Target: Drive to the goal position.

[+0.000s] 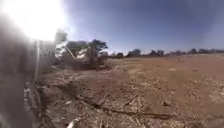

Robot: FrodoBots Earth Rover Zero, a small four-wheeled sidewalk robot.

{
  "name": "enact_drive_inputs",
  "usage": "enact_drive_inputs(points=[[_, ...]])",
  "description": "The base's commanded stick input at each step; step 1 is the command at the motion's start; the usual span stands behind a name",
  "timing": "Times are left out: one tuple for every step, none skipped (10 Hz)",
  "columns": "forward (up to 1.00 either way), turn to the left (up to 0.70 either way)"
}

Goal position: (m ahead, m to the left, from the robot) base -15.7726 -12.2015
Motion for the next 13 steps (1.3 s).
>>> enact_drive_inputs(points=[[0.7,0.0],[0.7,0.0],[0.7,0.0],[0.7,0.0],[0.7,0.0],[0.7,0.0],[0.7,0.0],[0.7,0.0],[0.7,0.0],[0.7,0.0],[0.7,0.0],[0.7,0.0],[0.7,-0.21]])
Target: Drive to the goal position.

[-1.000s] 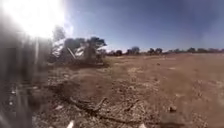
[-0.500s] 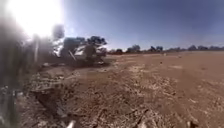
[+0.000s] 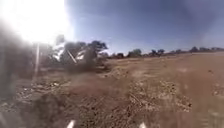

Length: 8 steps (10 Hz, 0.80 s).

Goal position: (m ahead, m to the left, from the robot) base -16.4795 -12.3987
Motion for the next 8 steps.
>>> enact_drive_inputs(points=[[0.7,-0.27],[0.7,-0.27],[0.7,-0.27],[0.7,-0.27],[0.7,-0.27],[0.7,-0.27],[0.7,-0.27],[0.7,-0.27]])
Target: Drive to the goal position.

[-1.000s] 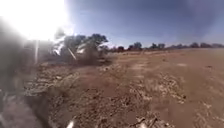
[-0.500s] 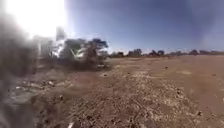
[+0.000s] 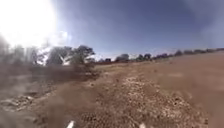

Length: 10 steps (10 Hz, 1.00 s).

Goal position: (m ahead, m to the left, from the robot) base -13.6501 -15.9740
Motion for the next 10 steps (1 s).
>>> enact_drive_inputs(points=[[0.7,-0.27],[0.7,-0.27],[0.7,-0.27],[0.7,-0.27],[0.7,-0.27],[0.7,-0.27],[0.7,-0.27],[0.7,-0.27],[0.7,-0.27],[0.7,-0.27]])
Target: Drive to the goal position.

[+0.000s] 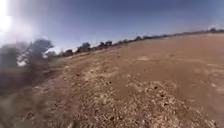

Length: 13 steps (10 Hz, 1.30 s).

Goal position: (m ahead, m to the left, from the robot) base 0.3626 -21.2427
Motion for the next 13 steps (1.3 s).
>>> enact_drive_inputs(points=[[0.7,-0.27],[0.7,-0.27],[0.7,-0.27],[0.7,-0.27],[0.7,-0.16],[0.7,0.0],[0.7,0.0],[0.7,0.0],[0.7,0.0],[0.7,0.0],[0.7,0.0],[0.7,0.0],[0.7,0.0]])
